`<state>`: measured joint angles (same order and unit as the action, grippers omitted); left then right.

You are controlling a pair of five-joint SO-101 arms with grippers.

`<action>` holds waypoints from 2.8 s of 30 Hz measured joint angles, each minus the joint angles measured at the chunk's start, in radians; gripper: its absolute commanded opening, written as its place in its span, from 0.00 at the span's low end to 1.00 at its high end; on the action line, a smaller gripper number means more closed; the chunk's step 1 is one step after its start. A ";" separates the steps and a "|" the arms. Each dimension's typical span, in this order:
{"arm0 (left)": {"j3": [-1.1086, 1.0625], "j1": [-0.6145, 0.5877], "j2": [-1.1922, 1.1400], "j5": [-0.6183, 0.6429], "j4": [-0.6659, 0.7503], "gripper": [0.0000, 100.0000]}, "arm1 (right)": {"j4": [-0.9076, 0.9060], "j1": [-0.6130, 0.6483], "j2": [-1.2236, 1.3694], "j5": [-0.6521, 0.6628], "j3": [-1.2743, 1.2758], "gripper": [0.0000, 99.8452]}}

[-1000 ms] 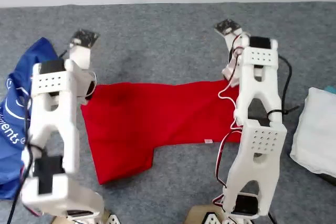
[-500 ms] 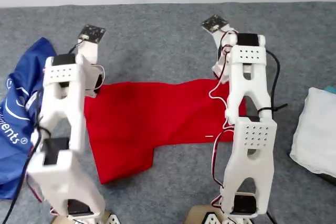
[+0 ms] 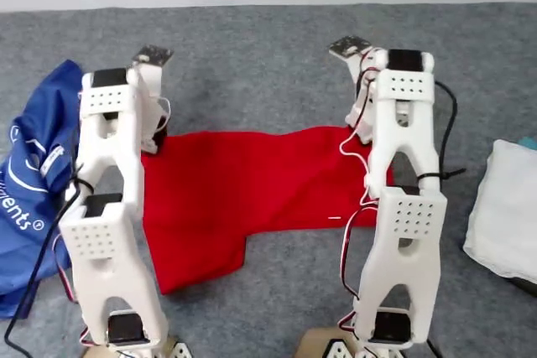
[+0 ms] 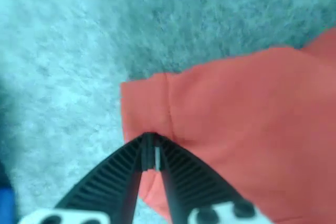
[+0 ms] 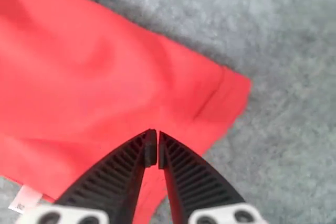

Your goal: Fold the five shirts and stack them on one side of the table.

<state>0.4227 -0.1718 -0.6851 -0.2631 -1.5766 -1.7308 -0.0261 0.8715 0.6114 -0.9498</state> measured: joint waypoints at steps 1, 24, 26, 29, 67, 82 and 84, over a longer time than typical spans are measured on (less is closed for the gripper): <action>0.002 -0.003 -0.017 0.000 -0.012 0.01 | -0.005 -0.009 0.000 0.000 -0.005 0.01; 0.224 -0.023 -0.043 0.000 -0.147 0.01 | -0.023 -0.081 -0.137 -0.046 -0.002 0.01; 0.226 -0.006 -0.028 0.000 -0.147 0.01 | -0.023 -0.084 -0.195 -0.051 0.068 0.01; 0.218 0.023 0.040 0.000 -0.147 0.01 | -0.023 -0.087 -0.285 -0.054 0.198 0.01; -0.506 -0.914 0.760 -0.038 -0.031 0.01 | 0.109 0.901 -0.660 0.049 0.911 0.18; -0.506 -0.979 0.753 -0.077 0.026 0.01 | 0.259 1.157 -0.563 0.072 0.951 0.26; -0.506 -0.979 0.753 -0.077 0.026 0.01 | 0.273 1.157 -0.526 0.092 0.951 0.26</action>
<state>-0.0836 -1.1508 0.0683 -0.3399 -1.5505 -1.4576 1.1308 0.3452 0.7035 0.0015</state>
